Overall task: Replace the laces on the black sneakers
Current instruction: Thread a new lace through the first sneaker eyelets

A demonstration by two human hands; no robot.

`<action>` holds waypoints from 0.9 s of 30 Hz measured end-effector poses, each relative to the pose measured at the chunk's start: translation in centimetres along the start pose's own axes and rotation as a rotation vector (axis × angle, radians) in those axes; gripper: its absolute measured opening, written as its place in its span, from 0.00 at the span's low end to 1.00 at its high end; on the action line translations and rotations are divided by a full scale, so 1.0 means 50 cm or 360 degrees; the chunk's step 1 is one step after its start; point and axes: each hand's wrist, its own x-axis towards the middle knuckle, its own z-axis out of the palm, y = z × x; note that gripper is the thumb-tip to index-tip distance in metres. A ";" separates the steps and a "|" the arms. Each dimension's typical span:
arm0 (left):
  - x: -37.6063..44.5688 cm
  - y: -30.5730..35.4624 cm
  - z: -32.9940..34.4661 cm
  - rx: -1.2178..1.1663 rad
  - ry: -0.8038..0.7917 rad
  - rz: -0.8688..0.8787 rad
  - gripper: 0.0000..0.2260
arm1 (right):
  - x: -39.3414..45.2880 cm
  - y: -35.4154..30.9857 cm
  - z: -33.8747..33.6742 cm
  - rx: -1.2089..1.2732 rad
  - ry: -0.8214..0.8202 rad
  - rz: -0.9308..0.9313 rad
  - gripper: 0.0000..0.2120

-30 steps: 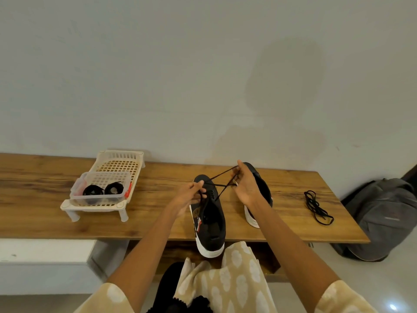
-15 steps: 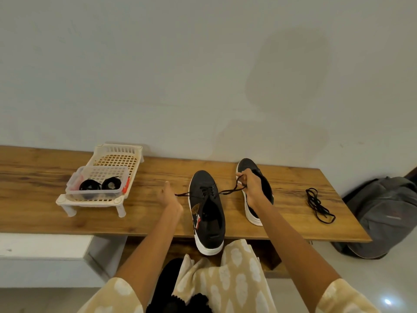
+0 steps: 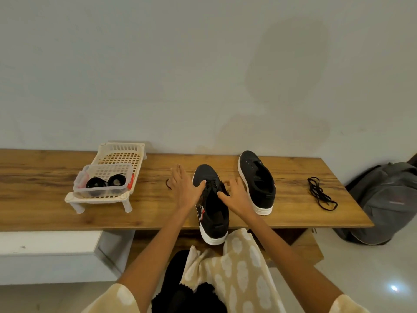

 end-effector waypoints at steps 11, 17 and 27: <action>-0.017 0.013 -0.004 -0.0246 -0.0451 0.0388 0.15 | -0.006 -0.016 0.002 0.0089 0.0004 0.0024 0.18; -0.007 0.017 0.001 -0.0060 -0.0454 0.0525 0.12 | -0.002 0.003 0.003 0.0312 0.0097 0.0129 0.13; 0.019 0.065 -0.010 0.0194 -0.0424 0.0521 0.06 | 0.001 0.010 0.012 0.0097 0.0019 -0.0009 0.10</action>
